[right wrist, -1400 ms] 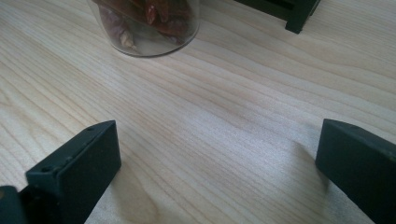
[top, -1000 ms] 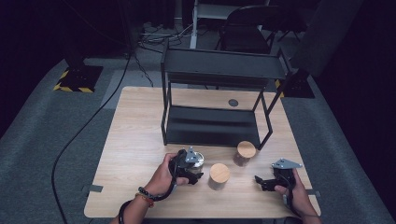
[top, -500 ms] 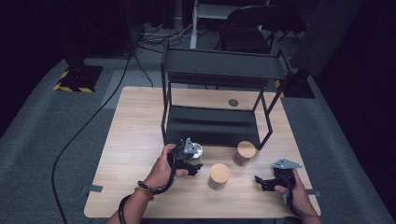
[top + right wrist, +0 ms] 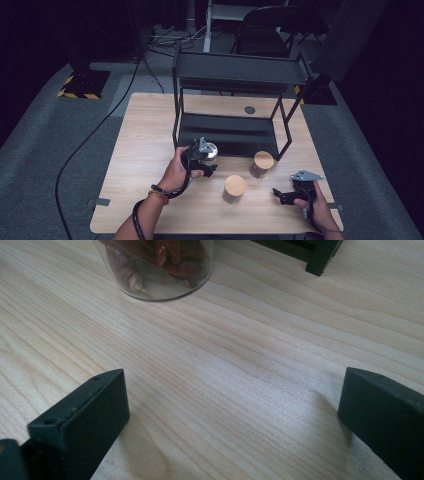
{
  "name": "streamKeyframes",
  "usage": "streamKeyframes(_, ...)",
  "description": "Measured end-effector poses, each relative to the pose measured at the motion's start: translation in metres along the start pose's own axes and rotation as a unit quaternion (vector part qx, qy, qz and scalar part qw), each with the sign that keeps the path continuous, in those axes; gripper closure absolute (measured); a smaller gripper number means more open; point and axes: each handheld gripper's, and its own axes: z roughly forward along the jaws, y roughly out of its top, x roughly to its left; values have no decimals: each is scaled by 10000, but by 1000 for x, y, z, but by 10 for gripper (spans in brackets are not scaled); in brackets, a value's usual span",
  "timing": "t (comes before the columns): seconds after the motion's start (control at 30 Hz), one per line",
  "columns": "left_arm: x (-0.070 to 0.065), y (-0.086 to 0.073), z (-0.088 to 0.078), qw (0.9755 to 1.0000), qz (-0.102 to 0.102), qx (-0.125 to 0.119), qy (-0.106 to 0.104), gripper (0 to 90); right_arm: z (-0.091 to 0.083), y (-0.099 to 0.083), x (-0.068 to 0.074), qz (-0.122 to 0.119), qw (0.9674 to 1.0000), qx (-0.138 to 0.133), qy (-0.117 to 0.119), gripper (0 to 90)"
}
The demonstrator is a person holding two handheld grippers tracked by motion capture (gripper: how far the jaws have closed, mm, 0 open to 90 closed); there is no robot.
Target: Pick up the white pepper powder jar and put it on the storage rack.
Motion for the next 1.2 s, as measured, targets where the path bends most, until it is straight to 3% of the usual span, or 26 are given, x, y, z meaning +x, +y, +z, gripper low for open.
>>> streamKeyframes(0.23, 10, 6, 1, 9999, -105, 49, 88, 298, 0, 0, 0, 0, 10000, 0, 0, 0)
streamKeyframes(0.77, 19, 27, 14, 9995, -145, 192, 190, 298, 0, 0, 0, -1, 10000, 0, 0, 0)
streamKeyframes(1.2, 32, 37, 27, 9983, -368, 304, 333, 298, 0, 0, 0, 1, 10000, 0, 0, 0)
